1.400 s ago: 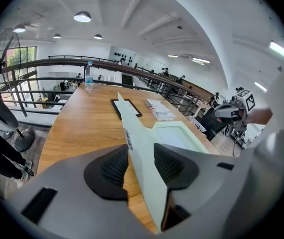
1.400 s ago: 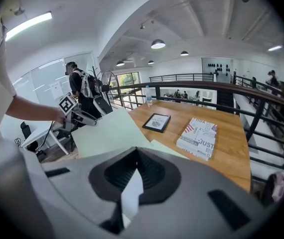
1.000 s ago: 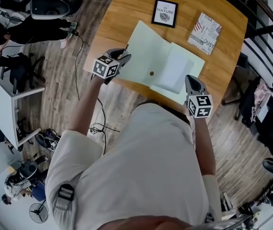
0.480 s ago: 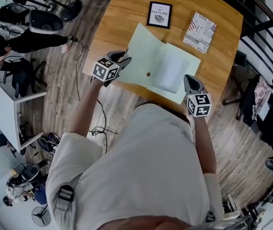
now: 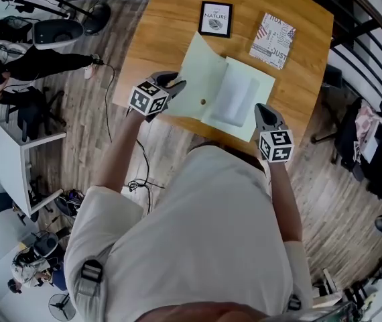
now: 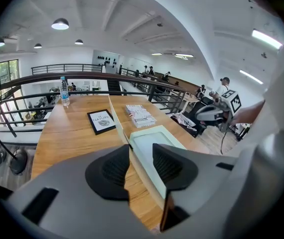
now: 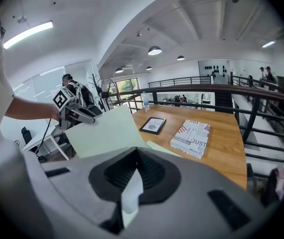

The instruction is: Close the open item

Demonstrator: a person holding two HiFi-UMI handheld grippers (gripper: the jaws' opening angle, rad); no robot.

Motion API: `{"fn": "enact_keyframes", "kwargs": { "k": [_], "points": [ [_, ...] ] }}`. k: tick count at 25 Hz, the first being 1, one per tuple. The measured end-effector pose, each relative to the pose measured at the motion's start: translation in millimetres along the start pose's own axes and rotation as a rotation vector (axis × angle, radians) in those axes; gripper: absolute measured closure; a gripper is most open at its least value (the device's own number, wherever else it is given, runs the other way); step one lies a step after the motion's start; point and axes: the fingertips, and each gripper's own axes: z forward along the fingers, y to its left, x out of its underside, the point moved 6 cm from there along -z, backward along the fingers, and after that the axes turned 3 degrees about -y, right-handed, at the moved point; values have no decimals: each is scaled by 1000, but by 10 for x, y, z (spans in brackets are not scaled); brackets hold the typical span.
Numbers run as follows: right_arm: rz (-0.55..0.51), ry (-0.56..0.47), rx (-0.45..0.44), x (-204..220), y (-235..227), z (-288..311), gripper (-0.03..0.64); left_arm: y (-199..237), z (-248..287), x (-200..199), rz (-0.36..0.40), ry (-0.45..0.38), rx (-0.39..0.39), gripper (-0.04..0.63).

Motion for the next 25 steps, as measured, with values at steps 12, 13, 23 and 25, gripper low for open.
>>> {"fn": "enact_keyframes", "kwargs": {
  "k": [12,13,23,25],
  "points": [
    [50,-12,43,206,-125,-256,614,-402,216,-125,24,-20,53,459],
    [52,-14,45,210,-136,-270,614,-431,240,-139,26,-21,56,460],
    [81,-27,83,271,-264,-478,614,-716,463,-219,12,-44,106,454],
    [91,-30,92,287,-292,-520,614,-775,498,-221,12,-45,116,451]
  ]
}}
